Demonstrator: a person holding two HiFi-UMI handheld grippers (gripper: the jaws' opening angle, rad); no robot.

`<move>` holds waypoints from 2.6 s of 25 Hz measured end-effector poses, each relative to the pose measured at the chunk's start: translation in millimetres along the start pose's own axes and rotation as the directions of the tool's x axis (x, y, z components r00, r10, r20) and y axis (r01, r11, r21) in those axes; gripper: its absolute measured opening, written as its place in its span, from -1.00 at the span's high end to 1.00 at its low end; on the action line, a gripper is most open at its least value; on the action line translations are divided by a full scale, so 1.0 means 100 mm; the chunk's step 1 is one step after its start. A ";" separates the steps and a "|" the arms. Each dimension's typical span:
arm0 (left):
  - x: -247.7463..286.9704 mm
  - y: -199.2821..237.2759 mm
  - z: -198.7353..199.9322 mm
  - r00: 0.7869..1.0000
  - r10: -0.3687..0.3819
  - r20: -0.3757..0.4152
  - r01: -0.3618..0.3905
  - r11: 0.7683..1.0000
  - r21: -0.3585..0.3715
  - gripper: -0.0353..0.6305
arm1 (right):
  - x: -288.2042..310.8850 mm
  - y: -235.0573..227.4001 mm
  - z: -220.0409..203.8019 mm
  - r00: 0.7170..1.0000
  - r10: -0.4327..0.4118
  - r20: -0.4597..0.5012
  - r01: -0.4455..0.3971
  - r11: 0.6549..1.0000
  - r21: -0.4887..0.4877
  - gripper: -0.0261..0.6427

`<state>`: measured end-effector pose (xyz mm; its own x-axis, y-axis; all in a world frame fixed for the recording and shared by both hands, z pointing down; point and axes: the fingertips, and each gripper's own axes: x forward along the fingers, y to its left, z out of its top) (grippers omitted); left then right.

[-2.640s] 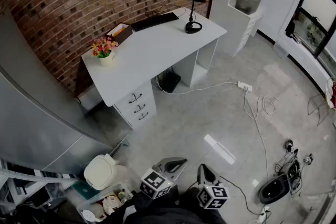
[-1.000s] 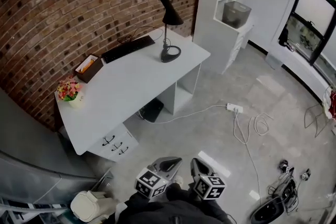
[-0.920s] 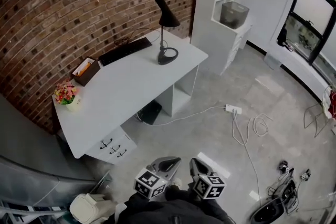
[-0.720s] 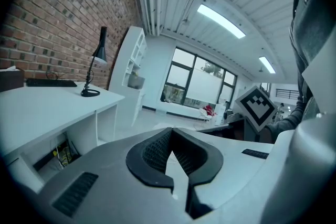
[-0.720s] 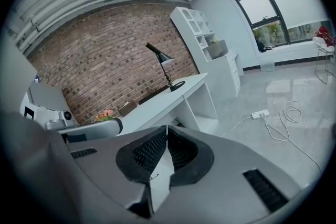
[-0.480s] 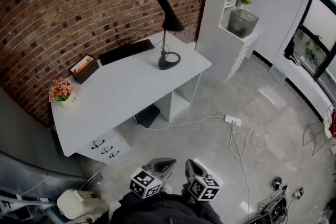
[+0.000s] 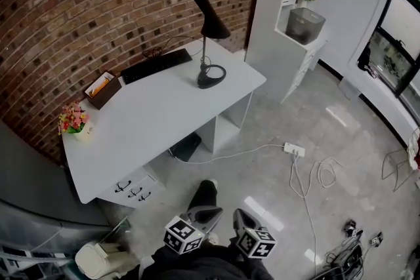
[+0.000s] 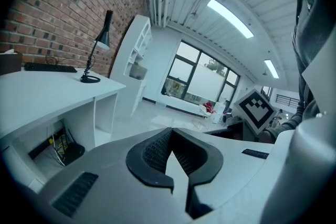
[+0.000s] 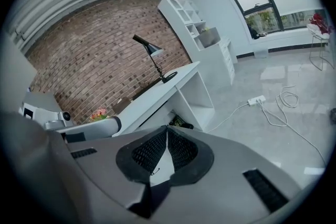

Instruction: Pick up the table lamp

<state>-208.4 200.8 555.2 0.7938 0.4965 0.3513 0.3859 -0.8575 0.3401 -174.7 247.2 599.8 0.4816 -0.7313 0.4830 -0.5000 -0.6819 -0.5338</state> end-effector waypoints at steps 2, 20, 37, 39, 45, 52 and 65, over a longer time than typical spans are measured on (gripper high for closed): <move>0.08 0.08 0.01 1.000 -0.021 -0.008 0.021 1.000 0.007 0.87 | 0.07 -0.04 0.09 1.000 -0.014 0.014 0.014 1.000 -0.005 0.88; 0.77 1.23 0.93 0.999 0.001 0.049 -0.001 1.000 0.013 0.87 | 1.03 0.01 1.07 0.999 -0.019 0.037 0.021 0.998 -0.056 0.88; 1.39 2.57 2.01 0.998 0.017 0.067 -0.020 0.999 0.047 0.87 | 2.40 0.00 2.17 1.000 0.001 0.017 0.001 0.997 -0.079 0.88; 1.46 2.73 2.10 0.998 0.018 0.065 -0.022 0.999 0.049 0.87 | 2.56 0.00 2.27 1.000 0.003 0.015 -0.002 0.997 -0.082 0.88; 1.68 3.19 2.41 0.997 0.016 0.073 -0.021 0.997 0.072 0.87 | 3.02 -0.01 2.62 0.999 0.024 0.028 -0.023 0.999 -0.046 0.88; 1.85 3.52 2.63 0.996 0.019 0.089 -0.026 0.997 0.076 0.87 | 3.32 -0.03 2.84 0.999 0.017 0.041 -0.016 0.999 -0.043 0.88; 1.74 3.89 2.60 0.971 0.206 0.120 -0.206 0.978 -0.009 0.87 | 3.76 0.04 2.95 0.990 0.133 -0.055 -0.138 0.986 -0.095 0.88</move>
<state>201.7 -81.0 521.8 0.9070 0.2893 0.3061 0.2094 -0.9403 0.2683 216.7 -25.6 574.2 0.3706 -0.8153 0.4450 -0.6279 -0.5729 -0.5268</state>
